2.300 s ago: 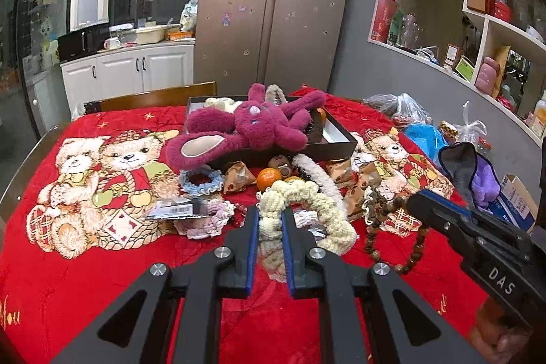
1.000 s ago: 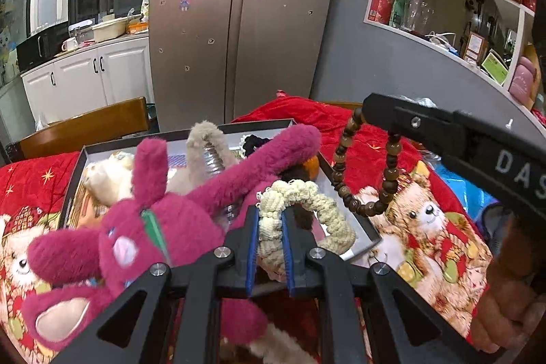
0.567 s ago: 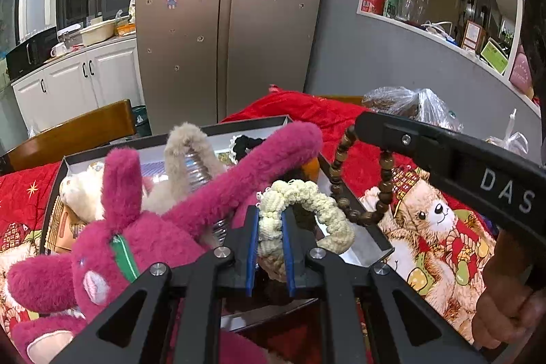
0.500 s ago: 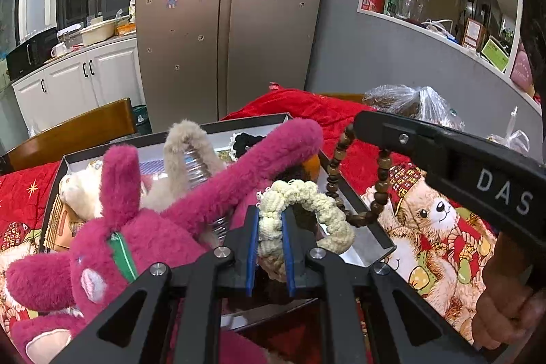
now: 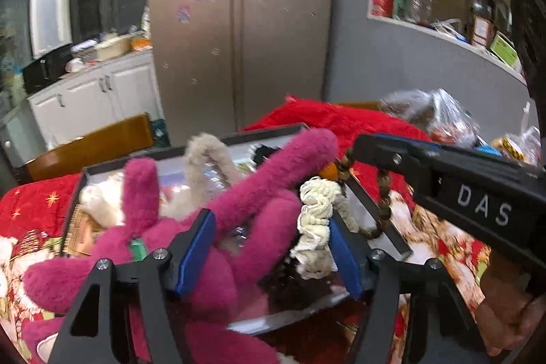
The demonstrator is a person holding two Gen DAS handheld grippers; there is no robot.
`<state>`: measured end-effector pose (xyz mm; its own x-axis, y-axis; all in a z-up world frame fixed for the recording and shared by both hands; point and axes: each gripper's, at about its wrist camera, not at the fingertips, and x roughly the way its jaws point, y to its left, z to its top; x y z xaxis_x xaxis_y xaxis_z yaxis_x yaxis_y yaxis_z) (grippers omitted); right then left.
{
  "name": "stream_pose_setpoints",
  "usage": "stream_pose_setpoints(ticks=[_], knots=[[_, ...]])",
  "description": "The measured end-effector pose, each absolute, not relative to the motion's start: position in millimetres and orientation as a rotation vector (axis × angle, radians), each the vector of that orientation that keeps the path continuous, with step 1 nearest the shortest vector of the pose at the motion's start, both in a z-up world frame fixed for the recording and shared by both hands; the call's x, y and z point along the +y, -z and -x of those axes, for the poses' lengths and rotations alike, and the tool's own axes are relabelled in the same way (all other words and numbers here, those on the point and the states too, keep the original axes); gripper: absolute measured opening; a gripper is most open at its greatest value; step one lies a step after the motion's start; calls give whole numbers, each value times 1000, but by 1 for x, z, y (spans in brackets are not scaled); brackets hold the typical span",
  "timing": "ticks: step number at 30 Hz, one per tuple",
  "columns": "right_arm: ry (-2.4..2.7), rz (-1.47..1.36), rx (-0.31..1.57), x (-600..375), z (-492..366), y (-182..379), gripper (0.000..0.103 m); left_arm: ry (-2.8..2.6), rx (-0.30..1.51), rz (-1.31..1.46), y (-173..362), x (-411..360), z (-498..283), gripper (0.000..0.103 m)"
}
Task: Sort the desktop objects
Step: 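Lower both items into the black box and open both tools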
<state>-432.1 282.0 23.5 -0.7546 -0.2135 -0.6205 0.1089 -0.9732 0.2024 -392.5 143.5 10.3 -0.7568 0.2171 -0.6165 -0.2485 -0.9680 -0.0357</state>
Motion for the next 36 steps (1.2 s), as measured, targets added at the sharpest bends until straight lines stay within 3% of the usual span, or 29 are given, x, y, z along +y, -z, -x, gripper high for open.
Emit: stream_pose_setpoints(ticks=[2, 3, 4, 6, 7, 8, 9, 17, 36], knots=[[2779, -1000, -245, 282, 431, -26, 45, -2702, 65, 962, -11, 143, 393, 82], [2774, -987, -257, 283, 430, -28, 73, -2680, 65, 976, -11, 143, 394, 82], [2764, -975, -272, 283, 429, -29, 89, -2671, 71, 989, -11, 143, 394, 82], [2745, -948, -303, 285, 426, -33, 93, -2685, 93, 981, -11, 144, 392, 84], [2752, -928, -312, 285, 424, -36, 98, -2693, 99, 963, -12, 144, 390, 91], [2770, -910, -310, 286, 422, -39, 99, -2696, 111, 948, -13, 144, 388, 101], [2785, -895, -303, 286, 420, -41, 102, -2695, 130, 939, -14, 144, 387, 103], [2729, -852, -477, 304, 418, -49, 103, -2667, 143, 945, -20, 138, 385, 103], [2792, -791, -424, 310, 406, -67, 103, -2719, 89, 917, -35, 120, 380, 103]])
